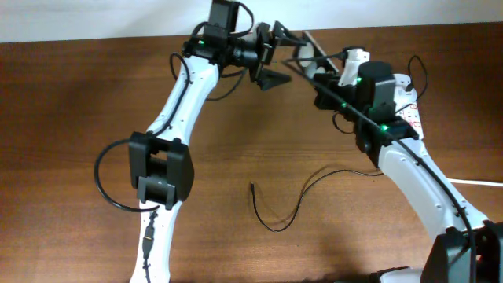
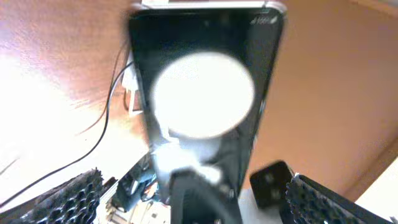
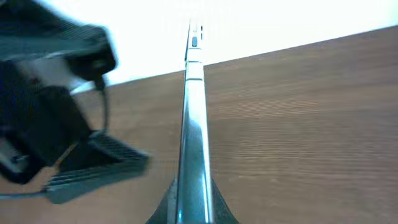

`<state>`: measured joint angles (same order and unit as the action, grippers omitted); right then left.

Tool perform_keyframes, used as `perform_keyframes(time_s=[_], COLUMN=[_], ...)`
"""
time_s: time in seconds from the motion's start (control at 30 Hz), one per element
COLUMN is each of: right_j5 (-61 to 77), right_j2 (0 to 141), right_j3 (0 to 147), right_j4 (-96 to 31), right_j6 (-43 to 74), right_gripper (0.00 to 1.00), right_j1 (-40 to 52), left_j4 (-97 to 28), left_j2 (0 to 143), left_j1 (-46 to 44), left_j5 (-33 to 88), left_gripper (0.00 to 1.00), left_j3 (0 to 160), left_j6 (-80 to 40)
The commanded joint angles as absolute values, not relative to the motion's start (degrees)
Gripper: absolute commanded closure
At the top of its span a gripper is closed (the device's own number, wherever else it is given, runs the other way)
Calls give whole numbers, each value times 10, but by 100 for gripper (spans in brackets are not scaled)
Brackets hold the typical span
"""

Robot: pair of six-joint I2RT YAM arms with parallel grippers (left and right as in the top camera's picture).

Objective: Plug charger to phone and switch on socket

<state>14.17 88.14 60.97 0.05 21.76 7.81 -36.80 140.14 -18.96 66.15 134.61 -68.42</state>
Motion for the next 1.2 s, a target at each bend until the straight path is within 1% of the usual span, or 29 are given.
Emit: perform_keyframes(time_s=[0.0,0.07,0.1,0.13,0.17,0.2,0.4,0.5,0.6,0.67,0.77,0.9,1.03,1.17], right_j5=[200,264,306,320,335,339,339,334,328,327,321,314,310,309], right_j2=[881,881,881,881,881,881,881,881,881,881,881,881,881,881], right_j3=[621,621,621,621,621,621,621,621,621,621,621,621,621,621], right_j4=[11,25,40,46,50,50,50,50,50,50,64,130,131,131], right_j6=[274,304,346,370,431,491,731,810,865,889,890,891,891,912], right_gripper=[96,96,96,96,96,96,96,96,96,96,96,96,96,96], right_j1=[47,37,37,37,37,37,37,37,37,37,37,37,38,39], left_j4=[-367,-366,-366,-366,-361,-344,-330,-314,-280,-279,-279,-279,-279,-279], left_j2=[1392,1392,1392,1392,1392,1392,1391,1391,1391,1391,1391,1391,1391,1391], left_j1=[-159,-149,-148,-148,-147,-146,-137,-138,-142,-149,-153,-154,-162,-180], left_j5=[687,696,699,699,700,710,716,711,701,685,674,646,629,612], left_gripper=[1,1,1,1,1,1,1,1,1,1,1,1,1,1], left_j3=[1359,1359,1359,1359,1359,1359,1360,1360,1360,1360,1360,1360,1360,1360], left_j6=[-658,-659,-658,-659,-659,-660,-661,-667,-677,-677,-677,-703,-728,-805])
